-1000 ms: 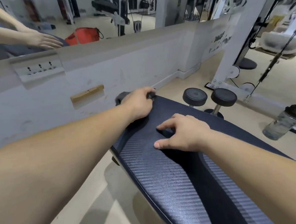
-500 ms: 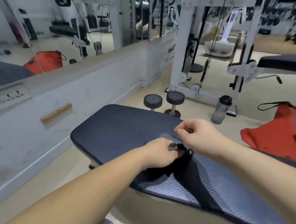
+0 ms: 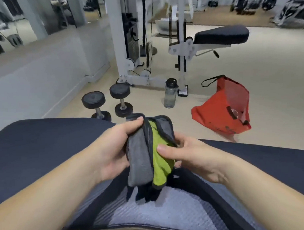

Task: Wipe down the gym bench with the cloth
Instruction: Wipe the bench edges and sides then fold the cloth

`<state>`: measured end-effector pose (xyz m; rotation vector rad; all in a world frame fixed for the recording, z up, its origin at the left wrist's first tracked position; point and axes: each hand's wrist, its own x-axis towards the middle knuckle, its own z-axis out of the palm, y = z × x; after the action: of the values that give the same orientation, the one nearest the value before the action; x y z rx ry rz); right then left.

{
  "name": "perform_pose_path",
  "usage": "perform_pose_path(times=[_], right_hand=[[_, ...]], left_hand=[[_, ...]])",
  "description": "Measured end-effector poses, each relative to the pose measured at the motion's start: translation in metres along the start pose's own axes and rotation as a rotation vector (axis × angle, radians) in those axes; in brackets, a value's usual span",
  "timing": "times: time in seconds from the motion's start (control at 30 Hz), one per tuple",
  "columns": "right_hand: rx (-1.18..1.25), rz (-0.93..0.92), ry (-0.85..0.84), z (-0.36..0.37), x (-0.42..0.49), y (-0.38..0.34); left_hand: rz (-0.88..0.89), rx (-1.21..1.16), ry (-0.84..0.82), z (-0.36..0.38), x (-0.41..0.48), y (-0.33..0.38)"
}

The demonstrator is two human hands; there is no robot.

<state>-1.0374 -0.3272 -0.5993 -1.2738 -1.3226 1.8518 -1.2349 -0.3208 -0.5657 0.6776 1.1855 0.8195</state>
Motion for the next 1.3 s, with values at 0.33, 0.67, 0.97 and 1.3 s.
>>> perform_pose_path(times=[0.33,0.67,0.97,1.3], right_hand=[[0.226,0.086,0.299,-0.127,-0.107,-0.098],[0.701,0.087,0.542,-0.241,-0.403,-0.275],[0.57,0.057,0.628,-0.302,-0.559,-0.342],[0.644,0.069,1.002,-0.342,-0.637,-0.328]], left_hand=[[0.038,0.451,-0.079,0.195,-0.011,0.102],[-0.322,0.233,-0.446,0.458,-0.165,0.251],[-0.451,0.357,-0.695,0.614,-0.225,0.276],[-0.664,0.432,-0.752,0.711,-0.213,0.21]])
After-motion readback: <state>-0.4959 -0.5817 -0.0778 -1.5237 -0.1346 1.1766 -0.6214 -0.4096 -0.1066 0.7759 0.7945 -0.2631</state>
